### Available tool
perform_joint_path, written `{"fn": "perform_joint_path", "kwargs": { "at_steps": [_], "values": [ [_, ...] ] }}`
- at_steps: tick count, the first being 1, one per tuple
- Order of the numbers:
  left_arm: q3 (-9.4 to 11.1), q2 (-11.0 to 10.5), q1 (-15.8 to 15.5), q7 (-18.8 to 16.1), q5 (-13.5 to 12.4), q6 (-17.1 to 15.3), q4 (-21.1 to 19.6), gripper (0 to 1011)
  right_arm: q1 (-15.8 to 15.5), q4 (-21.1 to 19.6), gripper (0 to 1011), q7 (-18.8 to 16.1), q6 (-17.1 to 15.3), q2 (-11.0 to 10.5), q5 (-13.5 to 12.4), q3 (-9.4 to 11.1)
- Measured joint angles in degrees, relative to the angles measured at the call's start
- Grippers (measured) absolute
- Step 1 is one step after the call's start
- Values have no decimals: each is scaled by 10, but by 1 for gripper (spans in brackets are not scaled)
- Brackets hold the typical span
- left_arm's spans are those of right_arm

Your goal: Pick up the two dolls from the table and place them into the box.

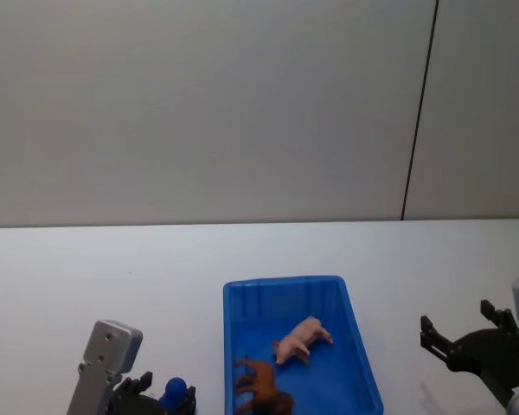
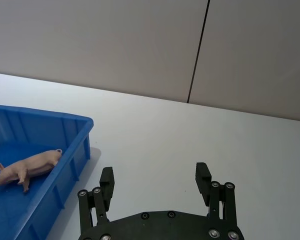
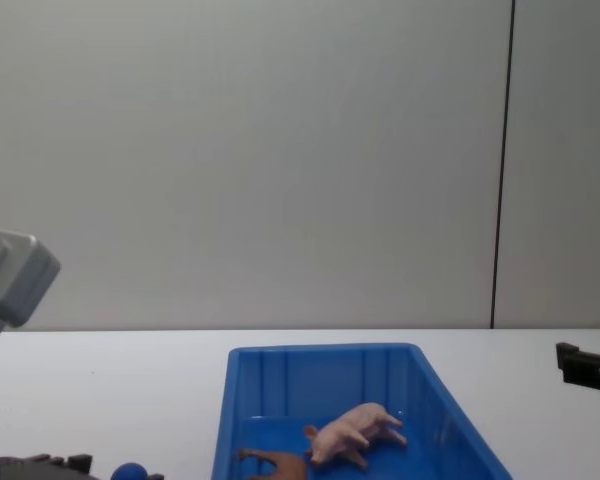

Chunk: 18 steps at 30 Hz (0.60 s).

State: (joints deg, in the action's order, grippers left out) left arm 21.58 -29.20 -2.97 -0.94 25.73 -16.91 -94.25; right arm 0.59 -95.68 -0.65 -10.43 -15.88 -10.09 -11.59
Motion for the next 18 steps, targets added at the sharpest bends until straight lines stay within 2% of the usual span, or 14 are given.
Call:
{"fn": "perform_joint_path", "kwargs": {
  "at_steps": [1, 2, 5, 9, 12, 13, 18],
  "values": [
    [0, 0, -1, 3, -1, 1, 1, 793, 0, 0, 1001, 0, 0, 0, 0, 0],
    [0, 2, -2, 5, -2, 1, 4, 738, 0, 0, 1001, 0, 0, 0, 0, 0],
    [1, 5, -5, 15, -7, 5, 12, 677, 0, 0, 1001, 0, 0, 0, 0, 0],
    [3, 10, -10, 28, -13, 10, 23, 515, 0, 0, 1001, 0, 0, 0, 0, 0],
    [3, 14, -14, 34, -17, 12, 31, 441, 0, 0, 1001, 0, 0, 0, 0, 0],
    [3, 16, -16, 36, -19, 14, 34, 371, 0, 0, 1001, 0, 0, 0, 0, 0],
    [4, 20, -20, 42, -25, 17, 43, 318, 0, 0, 1001, 0, 0, 0, 0, 0]
  ]
}}
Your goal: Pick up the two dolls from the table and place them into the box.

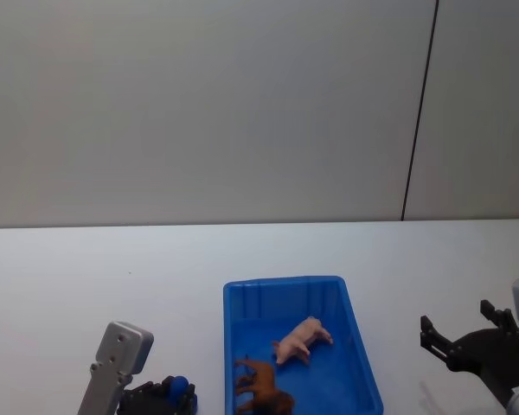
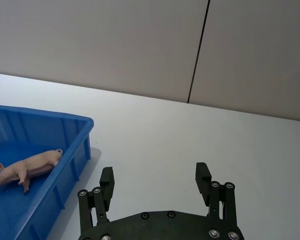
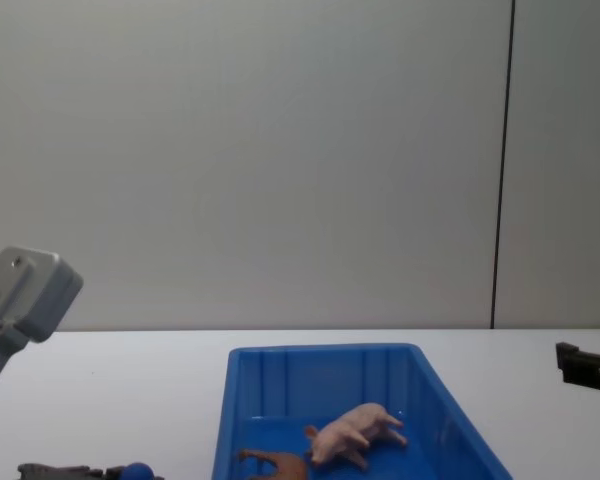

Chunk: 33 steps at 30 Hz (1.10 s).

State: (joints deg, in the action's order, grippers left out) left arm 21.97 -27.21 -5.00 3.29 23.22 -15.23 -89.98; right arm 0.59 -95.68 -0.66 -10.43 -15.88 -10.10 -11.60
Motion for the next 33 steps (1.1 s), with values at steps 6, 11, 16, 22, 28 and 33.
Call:
{"fn": "perform_joint_path", "kwargs": {
  "at_steps": [6, 11, 16, 22, 28, 33],
  "values": [
    [0, 3, -3, 2, -5, 7, 4, 276, 0, 0, 1001, 0, 0, 0, 0, 0],
    [-3, 3, -3, 1, -8, 15, -2, 247, 0, 0, 1001, 0, 0, 0, 0, 0],
    [-7, -1, -3, -3, -14, 24, -21, 216, 0, 0, 1001, 0, 0, 0, 0, 0],
    [-13, -3, -9, 1, -25, 29, -50, 187, 0, 0, 1001, 0, 0, 0, 0, 0],
    [-16, 0, -20, 18, -33, 33, -68, 149, 0, 0, 1001, 0, 0, 0, 0, 0],
    [-17, 6, -33, 48, -36, 38, -76, 119, 0, 0, 1001, 0, 0, 0, 0, 0]
  ]
}}
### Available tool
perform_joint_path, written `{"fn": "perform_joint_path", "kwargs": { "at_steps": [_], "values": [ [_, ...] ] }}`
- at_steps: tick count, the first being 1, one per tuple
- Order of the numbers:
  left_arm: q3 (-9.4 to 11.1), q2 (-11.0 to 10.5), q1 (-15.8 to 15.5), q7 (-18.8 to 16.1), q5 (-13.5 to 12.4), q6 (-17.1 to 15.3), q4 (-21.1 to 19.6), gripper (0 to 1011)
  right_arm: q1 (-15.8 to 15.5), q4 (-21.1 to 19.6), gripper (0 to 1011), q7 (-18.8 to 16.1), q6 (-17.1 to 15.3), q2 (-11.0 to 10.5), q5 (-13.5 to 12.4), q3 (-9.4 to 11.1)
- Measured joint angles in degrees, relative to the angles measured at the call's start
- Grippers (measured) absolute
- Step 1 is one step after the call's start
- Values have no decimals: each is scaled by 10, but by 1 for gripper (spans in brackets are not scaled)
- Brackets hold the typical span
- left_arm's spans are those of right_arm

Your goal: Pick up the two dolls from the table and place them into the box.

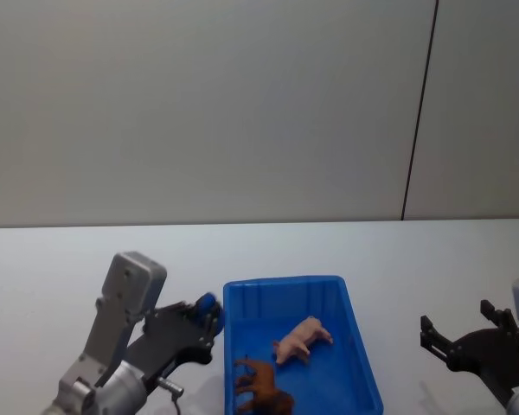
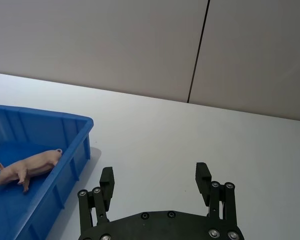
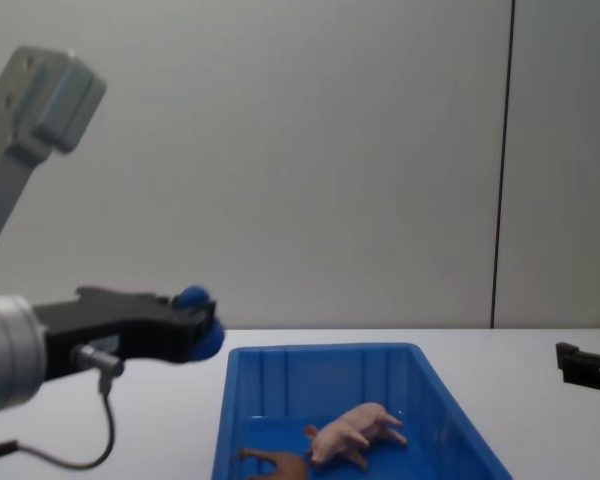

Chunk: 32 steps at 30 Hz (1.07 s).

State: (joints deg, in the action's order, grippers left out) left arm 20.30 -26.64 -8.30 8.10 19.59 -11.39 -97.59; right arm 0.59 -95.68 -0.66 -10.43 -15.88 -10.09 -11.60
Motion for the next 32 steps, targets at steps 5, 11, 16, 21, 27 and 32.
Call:
{"fn": "perform_joint_path", "kwargs": {
  "at_steps": [5, 11, 16, 21, 27, 32],
  "values": [
    [0, 8, -12, 31, 0, 7, -1, 106, 0, 0, 1001, 0, 0, 0, 0, 0],
    [5, 23, -32, 79, 6, 17, 9, 285, 0, 0, 1001, 0, 0, 0, 0, 0],
    [8, 32, -42, 103, 10, 21, 16, 463, 0, 0, 1001, 0, 0, 0, 0, 0],
    [10, 38, -49, 119, 12, 24, 21, 610, 0, 0, 1001, 0, 0, 0, 0, 0],
    [12, 44, -55, 133, 14, 27, 26, 808, 0, 0, 1001, 0, 0, 0, 0, 0],
    [13, 47, -58, 141, 15, 28, 28, 965, 0, 0, 1001, 0, 0, 0, 0, 0]
  ]
}}
